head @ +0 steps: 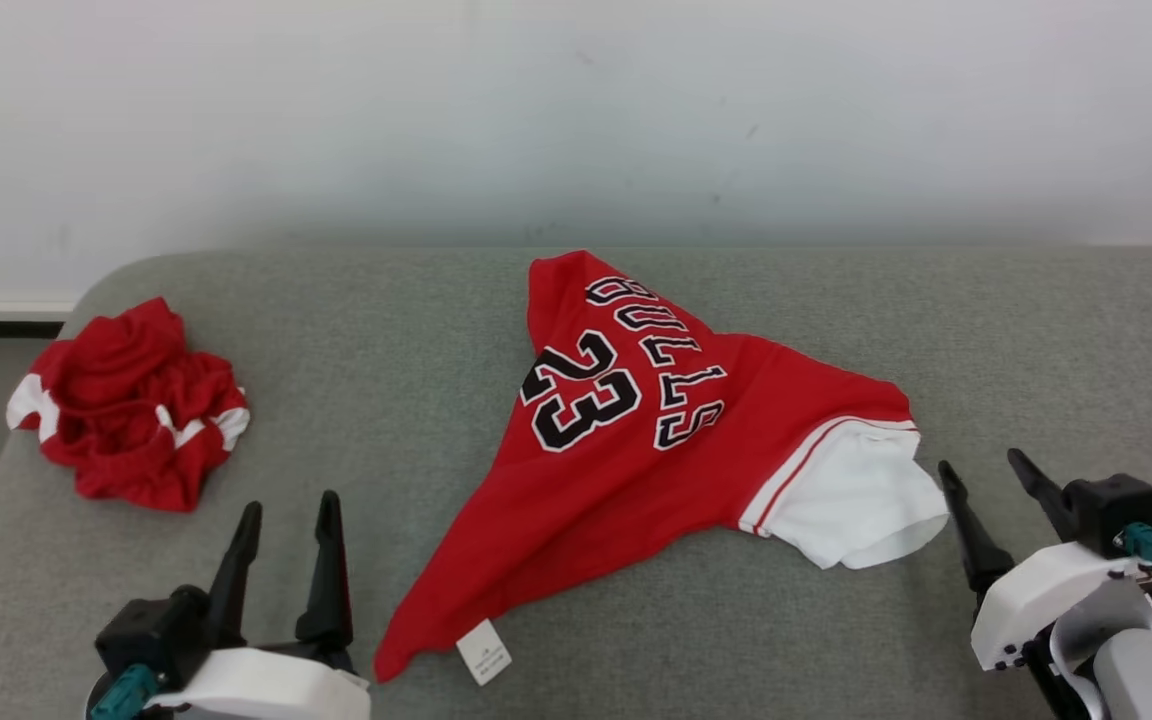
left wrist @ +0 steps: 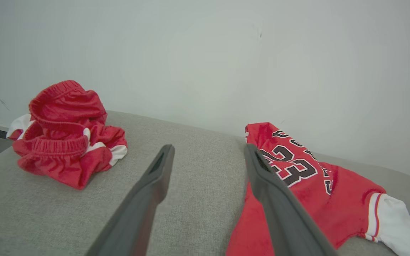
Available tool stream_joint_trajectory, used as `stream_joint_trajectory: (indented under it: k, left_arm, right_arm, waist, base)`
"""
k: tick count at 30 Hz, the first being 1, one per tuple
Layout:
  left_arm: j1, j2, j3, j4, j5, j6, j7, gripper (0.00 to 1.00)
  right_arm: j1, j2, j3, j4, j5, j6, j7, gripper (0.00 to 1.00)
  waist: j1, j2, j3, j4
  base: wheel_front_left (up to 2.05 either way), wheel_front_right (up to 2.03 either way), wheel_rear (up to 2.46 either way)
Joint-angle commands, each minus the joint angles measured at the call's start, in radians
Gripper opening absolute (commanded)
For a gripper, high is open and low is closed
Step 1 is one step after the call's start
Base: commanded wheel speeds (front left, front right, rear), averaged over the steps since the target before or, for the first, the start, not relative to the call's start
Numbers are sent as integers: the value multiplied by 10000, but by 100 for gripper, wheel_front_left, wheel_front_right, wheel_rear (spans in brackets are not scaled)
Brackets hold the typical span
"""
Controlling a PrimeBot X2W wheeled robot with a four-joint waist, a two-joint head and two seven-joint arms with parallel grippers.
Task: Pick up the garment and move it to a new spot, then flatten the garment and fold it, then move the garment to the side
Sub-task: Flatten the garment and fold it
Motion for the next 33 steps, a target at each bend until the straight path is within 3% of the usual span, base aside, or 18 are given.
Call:
stream_joint_trajectory:
  k: [1,9,16,17,18,19,33]
  left_arm:
    - [-159,-27,9,92,-27,-68,-70,100]
    - [-365,-191,29,541,-51,-312,-134,100]
    - [-395,-258,90,700,28,-380,-143,100]
    - [-373,-261,112,710,35,-375,-145,100]
    - [-335,-254,147,712,42,-359,-148,100]
    - [-302,-255,165,707,50,-352,-151,100]
    - [13,-233,195,774,118,-353,-151,100]
  right_arm:
    - [-289,-220,108,280,135,-19,255,100]
    - [-1100,-963,748,1936,1127,-19,2129,100]
    - [-1219,-829,961,3048,1755,-19,3160,100]
    - [-1175,-768,1076,3069,1871,-19,3261,59]
    - [-1157,-756,1159,3026,1985,-17,3253,35]
    - [-1159,-782,1215,2967,2077,-17,3158,0]
    - [-781,-1143,1288,2138,3037,-20,2048,0]
  waist:
    - [0,-1,184,327]
    - [0,-1,380,1015]
    - [0,-1,346,1194]
    - [0,-1,332,1181]
    - [0,-1,317,1145]
    - [0,-1,309,1101]
    - [0,-1,-162,-43]
  base:
    - [0,0,0]
    - [0,0,0]
    - [0,0,0]
    - [0,0,0]
    - [0,0,0]
    - [0,0,0]
    - [0,0,0]
